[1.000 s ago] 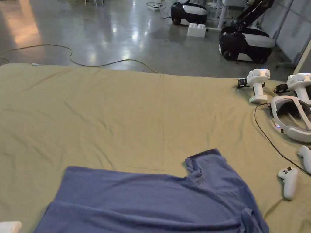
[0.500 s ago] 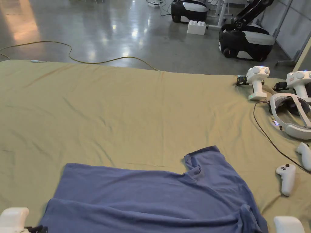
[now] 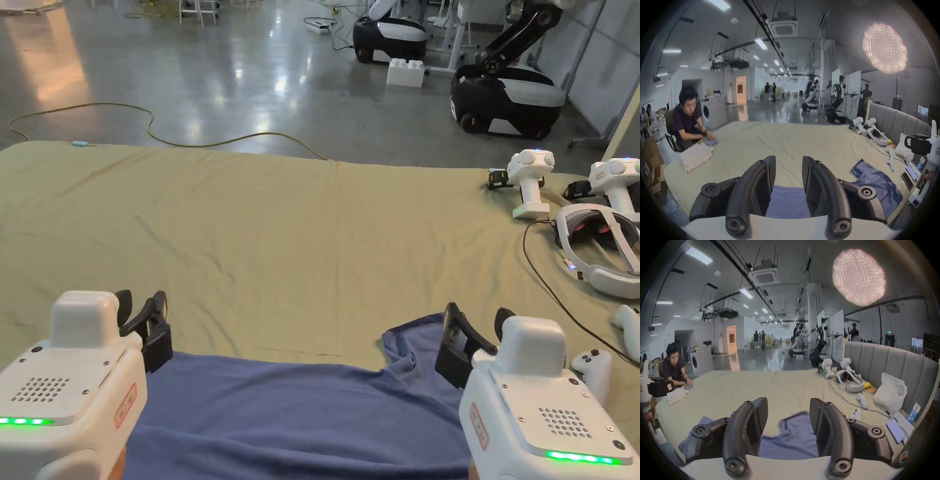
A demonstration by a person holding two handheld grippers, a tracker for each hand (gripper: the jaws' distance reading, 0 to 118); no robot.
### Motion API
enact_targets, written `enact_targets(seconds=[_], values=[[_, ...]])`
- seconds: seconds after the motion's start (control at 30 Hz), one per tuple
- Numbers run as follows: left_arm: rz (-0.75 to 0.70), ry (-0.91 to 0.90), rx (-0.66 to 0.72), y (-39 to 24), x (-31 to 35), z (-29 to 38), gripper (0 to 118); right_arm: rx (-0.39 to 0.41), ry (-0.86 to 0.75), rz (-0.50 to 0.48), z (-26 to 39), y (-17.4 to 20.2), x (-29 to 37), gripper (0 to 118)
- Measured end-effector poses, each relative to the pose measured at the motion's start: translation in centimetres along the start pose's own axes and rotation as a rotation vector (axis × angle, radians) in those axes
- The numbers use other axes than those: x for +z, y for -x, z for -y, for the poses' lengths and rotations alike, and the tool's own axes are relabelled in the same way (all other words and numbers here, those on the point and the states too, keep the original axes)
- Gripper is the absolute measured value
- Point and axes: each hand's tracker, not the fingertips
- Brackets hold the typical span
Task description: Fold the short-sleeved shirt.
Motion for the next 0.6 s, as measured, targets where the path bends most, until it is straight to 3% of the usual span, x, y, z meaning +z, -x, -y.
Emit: enact_targets(seconds=[0.03,0.07,0.1,0.17,0.2,0.3,0.47,0.6], values=[[-0.002,-0.020,-0.006,-0.4,0.1,-0.3,37,0.005,-0.023,0.010,-0.3,0.5,-0.1,43],[-0.002,-0.030,-0.007,-0.5,0.0,-0.5,36,0.013,-0.033,0.024,-0.4,0.8,-0.2,14],[0.000,-0.040,-0.006,-0.6,0.1,-0.6,35,0.025,-0.049,0.049,-0.5,1.2,-0.5,7],[0.007,-0.069,0.003,-0.8,0.4,-0.8,16,0.011,-0.060,0.048,-0.6,1.1,-0.7,0],[-0.009,-0.088,0.000,-0.8,0.4,-0.8,12,-0.012,-0.063,0.013,-0.8,1.0,-0.8,0],[-0.011,-0.109,0.008,-0.5,0.5,-0.8,1,0.022,-0.087,0.026,-1.0,1.0,-1.0,0],[-0.019,-0.091,-0.008,0.3,-0.6,-0.4,0,0.057,-0.105,0.022,-1.6,1.1,-1.3,0],[-0.012,0.126,-0.016,2.8,-5.2,0.7,0,0.063,-0.073,0.014,-1.4,0.7,-2.1,0]])
